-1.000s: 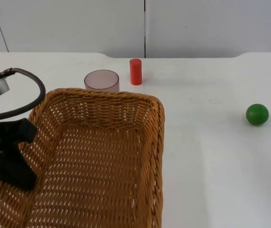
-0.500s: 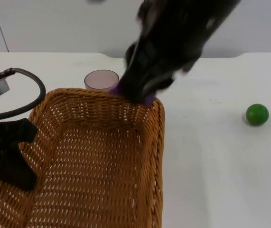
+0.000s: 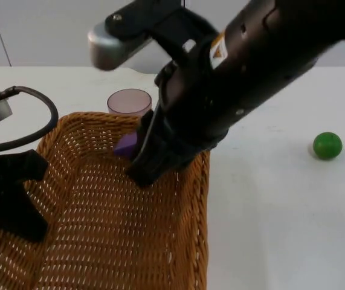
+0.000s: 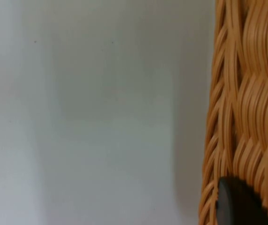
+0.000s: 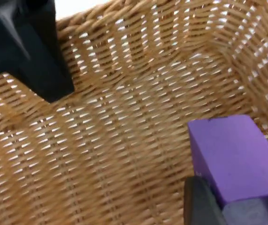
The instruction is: Pick up the basket with the left hand and place the triangular block into the basket with the right hand.
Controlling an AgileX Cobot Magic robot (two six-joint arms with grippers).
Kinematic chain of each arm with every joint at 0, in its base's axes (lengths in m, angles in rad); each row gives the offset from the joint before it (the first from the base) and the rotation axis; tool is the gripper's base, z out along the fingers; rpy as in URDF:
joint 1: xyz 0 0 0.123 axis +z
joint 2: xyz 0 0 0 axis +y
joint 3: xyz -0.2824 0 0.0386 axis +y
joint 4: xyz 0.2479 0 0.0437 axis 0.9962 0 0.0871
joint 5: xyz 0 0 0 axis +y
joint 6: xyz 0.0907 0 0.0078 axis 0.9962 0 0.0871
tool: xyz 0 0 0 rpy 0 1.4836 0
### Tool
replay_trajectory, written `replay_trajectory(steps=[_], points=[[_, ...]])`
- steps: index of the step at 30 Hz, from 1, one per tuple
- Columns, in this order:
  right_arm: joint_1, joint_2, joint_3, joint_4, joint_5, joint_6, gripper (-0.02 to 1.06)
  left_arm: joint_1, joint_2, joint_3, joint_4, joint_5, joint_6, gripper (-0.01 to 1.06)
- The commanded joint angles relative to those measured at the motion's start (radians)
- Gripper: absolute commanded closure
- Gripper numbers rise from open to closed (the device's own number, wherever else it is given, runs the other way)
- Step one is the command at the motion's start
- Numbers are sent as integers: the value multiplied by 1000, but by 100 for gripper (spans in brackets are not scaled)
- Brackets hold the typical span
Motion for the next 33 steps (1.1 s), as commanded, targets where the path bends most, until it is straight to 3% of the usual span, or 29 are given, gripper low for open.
replay_trajectory(steps=[1, 5, 8, 9, 10, 13, 25, 33], points=[[3, 41, 6, 6, -30, -1, 91, 3, -11, -1, -33, 9, 6, 105], [3, 96, 6, 6, -44, -1, 78, 3, -11, -1, -33, 10, 6, 105], [3, 109, 6, 30, -57, -1, 49, 3, -11, -1, -35, 10, 6, 105], [3, 96, 6, 32, -62, -1, 32, 3, -11, -1, -35, 10, 6, 105], [3, 96, 6, 32, -62, -1, 32, 3, -11, -1, -35, 10, 6, 105], [3, 19, 6, 25, -64, -1, 16, 3, -11, -1, -35, 10, 6, 105], [3, -484, 6, -61, -25, -1, 12, 3, -11, -1, -58, 10, 6, 105], [3, -658, 35, -61, 24, -1, 12, -26, -11, -1, -116, -5, 6, 105]])
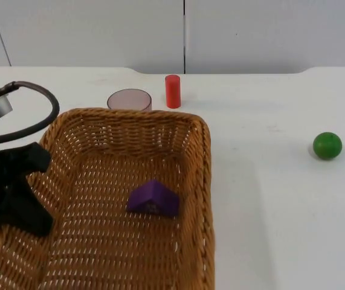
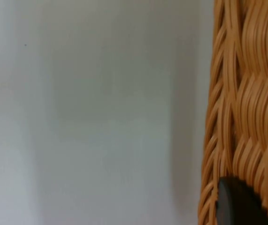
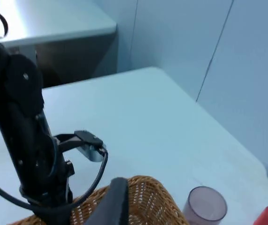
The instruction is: Pick up the basket with the left hand and place the triangular block into the basket with the right hand.
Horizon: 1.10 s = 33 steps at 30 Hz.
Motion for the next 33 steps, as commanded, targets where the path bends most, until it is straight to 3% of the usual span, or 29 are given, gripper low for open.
replay_trajectory(steps=[1, 7, 10, 14, 22, 30, 33], points=[[3, -42, 18, -4, 11, 0, 12, -43, -11, -1, -85, -22, 6, 105], [3, -67, 23, -4, 18, 17, 12, -148, -11, -1, -202, -126, 6, 105], [3, -68, 23, -29, 18, 24, 12, -265, 7, -1, -266, -216, 6, 105], [3, -68, 23, -31, 20, 32, 12, -341, 69, -3, -302, -278, 6, 105], [3, -69, 23, -31, 35, 32, 12, -423, 281, -91, -349, -296, 51, 105], [3, -73, 23, -91, 85, 71, 12, -426, 383, -161, -367, -261, 65, 105], [3, -73, 23, -138, 100, 117, 12, -426, 383, -161, -378, -264, 71, 97]])
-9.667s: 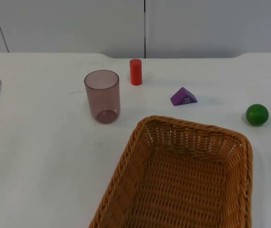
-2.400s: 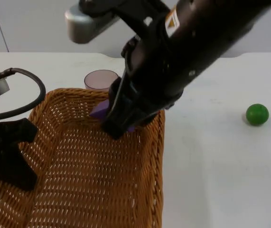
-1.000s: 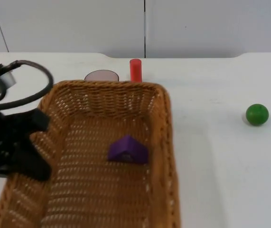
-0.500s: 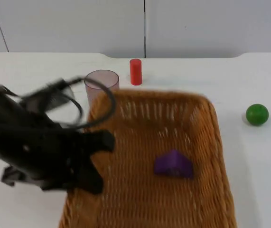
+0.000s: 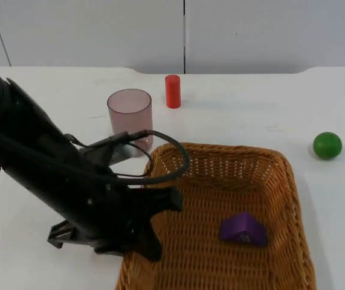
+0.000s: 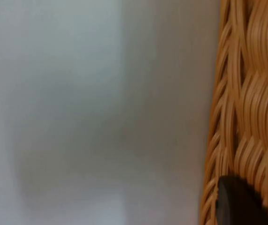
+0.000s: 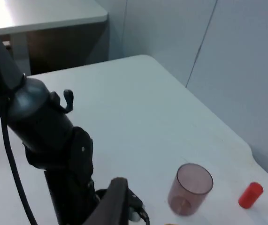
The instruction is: Pick up the basket with the left hand and place the triangular block into the basket with the right hand.
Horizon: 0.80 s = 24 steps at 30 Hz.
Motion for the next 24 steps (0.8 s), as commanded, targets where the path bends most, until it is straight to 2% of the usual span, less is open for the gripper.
replay_trajectory(steps=[1, 2, 3, 6, 7, 9, 11, 14, 19, 24], points=[[0, -7, 1, -44, 12, 37, 12, -7, -2, -7, -28, 17, 6, 88], [0, -7, 1, -44, 12, 37, 12, -7, -2, -7, -28, 17, 6, 88], [0, -7, 1, -57, 17, 42, 12, -7, -2, -7, -28, 17, 6, 72], [0, -7, 1, -60, 23, 48, 12, -4, -4, -7, -4, 24, 8, 38], [0, -7, 1, -60, 23, 48, 12, -4, -4, -7, -4, 24, 8, 38], [0, -7, 1, -77, 25, 58, 12, -2, -22, -7, 61, 2, 8, 23], [0, -7, 1, -81, 25, 58, 12, -2, -52, -7, 140, -24, -2, 14], [0, -7, 1, -81, 25, 58, 12, 0, -89, -7, 205, -41, -52, 10], [0, -7, 1, -81, 19, 58, 12, 39, -170, -7, 326, -65, -148, 10], [-2, -7, 1, -103, 7, 58, 12, 119, -280, -7, 498, 5, -273, 10]])
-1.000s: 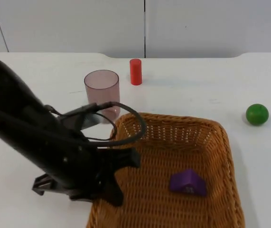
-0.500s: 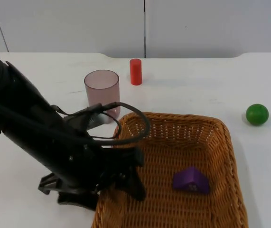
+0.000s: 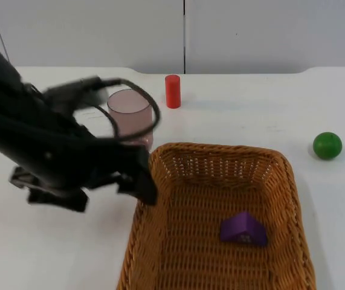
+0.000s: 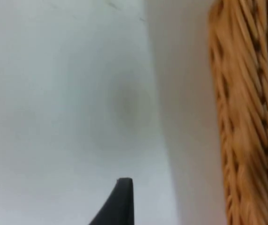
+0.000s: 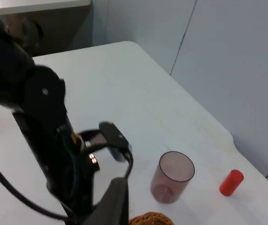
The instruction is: Pick up the basket with the left hand and place the triangular block into the basket with the right hand.
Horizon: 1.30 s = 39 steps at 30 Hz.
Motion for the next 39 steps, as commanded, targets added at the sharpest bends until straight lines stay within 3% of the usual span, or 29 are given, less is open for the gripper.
replay_trajectory(steps=[1, 6, 17, 22, 26, 31, 36, 39], points=[[-2, -7, 1, -13, -16, 4, 12, 30, -58, -3, 98, 42, -66, 10], [-2, -7, 1, -13, -32, 33, 12, 64, -258, -3, 266, 88, -136, 10], [-2, -33, 13, -13, -47, 63, 12, 64, -692, -3, 312, 90, -134, 10], [-2, -137, 104, -13, -101, 63, 12, 64, -911, -3, 323, 114, -128, 10], [-2, -216, 175, -13, -111, 65, 12, 64, -1028, -3, 340, 156, -126, 10], [-2, -344, 284, -11, -111, 80, 12, 64, -1207, -3, 388, 292, -126, 10], [-2, -434, 355, -11, -94, 99, 12, 64, -1296, -3, 430, 341, -148, 10], [-2, -510, 407, -11, -58, 133, 12, 64, -1388, -3, 507, 360, -231, 10]])
